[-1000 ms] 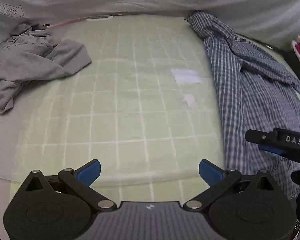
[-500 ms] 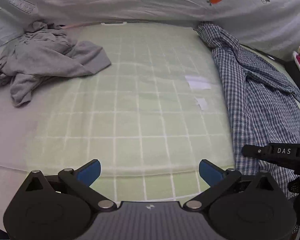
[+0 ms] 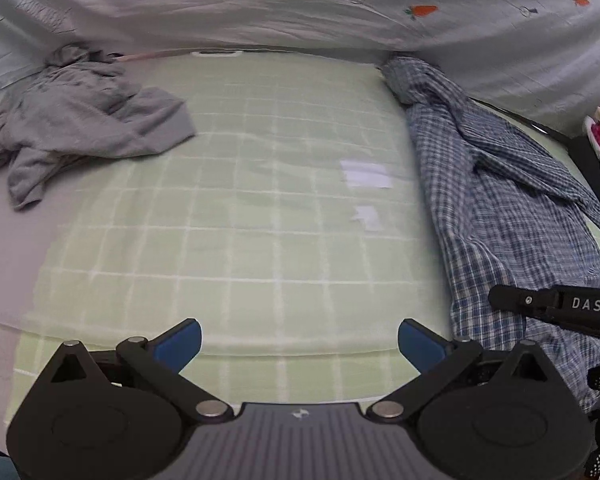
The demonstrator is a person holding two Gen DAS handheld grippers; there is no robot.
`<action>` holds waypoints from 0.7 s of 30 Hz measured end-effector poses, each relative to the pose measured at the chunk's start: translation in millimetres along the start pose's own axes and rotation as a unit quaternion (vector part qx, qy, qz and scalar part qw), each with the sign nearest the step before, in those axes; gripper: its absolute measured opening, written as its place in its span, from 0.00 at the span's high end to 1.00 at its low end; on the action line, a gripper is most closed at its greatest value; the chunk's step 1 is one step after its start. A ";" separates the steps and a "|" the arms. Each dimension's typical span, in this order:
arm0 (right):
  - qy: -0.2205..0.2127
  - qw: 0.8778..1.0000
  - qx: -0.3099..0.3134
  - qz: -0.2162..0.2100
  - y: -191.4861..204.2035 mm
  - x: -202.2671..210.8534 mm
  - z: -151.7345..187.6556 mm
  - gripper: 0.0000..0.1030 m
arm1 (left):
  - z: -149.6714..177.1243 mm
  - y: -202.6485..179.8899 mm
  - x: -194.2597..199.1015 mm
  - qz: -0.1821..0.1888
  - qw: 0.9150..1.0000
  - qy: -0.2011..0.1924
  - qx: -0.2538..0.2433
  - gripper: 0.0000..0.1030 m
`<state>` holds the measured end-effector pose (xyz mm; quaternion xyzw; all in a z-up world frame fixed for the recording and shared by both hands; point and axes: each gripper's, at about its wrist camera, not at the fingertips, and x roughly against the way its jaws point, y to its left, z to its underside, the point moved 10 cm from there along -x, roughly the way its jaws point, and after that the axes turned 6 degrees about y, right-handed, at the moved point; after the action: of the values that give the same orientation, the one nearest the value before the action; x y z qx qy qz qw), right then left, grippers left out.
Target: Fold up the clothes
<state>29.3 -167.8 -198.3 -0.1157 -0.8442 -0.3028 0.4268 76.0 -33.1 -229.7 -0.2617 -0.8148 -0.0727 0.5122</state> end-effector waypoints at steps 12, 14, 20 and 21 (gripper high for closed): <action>-0.027 0.997 0.077 0.007 -59.8 61.0 -36.7 0.97 | 4.5 -127.7 -25.7 0.017 0.998 0.010 -0.054 0.00; -0.023 0.997 0.075 0.012 -76.4 63.2 -39.3 0.97 | 10.6 -146.2 -31.9 0.014 0.998 0.018 -0.065 0.00; 0.002 0.997 0.072 0.033 -119.8 52.1 -39.9 0.97 | 32.9 -176.4 -53.3 -0.011 0.994 0.053 -0.092 0.00; 0.012 0.997 0.070 0.034 -124.5 45.2 -38.2 0.97 | 36.8 -179.7 -57.0 -0.017 0.993 0.060 -0.097 0.00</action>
<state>-29.9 -292.3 -196.7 -0.1109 -0.8536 -0.2295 0.4543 -24.0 -192.1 -269.6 -0.2913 -0.7762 -0.1755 0.5309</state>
